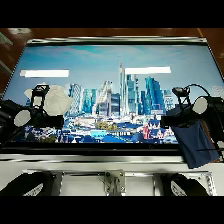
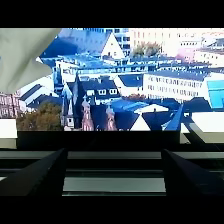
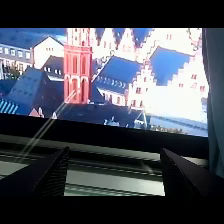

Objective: Fold the shirts.

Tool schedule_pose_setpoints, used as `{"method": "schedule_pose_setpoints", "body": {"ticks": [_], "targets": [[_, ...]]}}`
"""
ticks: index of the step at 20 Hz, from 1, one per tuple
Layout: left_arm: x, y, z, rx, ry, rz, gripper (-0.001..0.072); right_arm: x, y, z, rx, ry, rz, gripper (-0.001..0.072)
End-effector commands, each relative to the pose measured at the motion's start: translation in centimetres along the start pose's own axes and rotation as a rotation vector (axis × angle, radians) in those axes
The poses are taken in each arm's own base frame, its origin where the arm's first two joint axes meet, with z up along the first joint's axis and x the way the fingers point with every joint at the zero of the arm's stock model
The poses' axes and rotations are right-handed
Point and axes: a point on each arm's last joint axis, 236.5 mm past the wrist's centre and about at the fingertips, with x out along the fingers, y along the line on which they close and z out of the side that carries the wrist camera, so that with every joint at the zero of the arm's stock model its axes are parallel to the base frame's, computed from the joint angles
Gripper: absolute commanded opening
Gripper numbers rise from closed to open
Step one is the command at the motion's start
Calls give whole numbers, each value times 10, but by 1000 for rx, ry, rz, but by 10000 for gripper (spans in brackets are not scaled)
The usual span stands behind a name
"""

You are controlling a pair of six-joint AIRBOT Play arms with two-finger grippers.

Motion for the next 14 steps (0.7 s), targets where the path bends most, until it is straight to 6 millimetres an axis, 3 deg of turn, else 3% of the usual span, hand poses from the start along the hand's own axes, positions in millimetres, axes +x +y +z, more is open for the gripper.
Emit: {"method": "schedule_pose_setpoints", "body": {"ticks": [1,12,14], "targets": [[0,0,0,1,0,0,685,0,0,1,0,-3,0,689],[0,0,0,1,0,0,685,0,2,-2,21,6,8,689],[0,0,0,1,0,0,685,0,3,-11,21,47,12,689]]}}
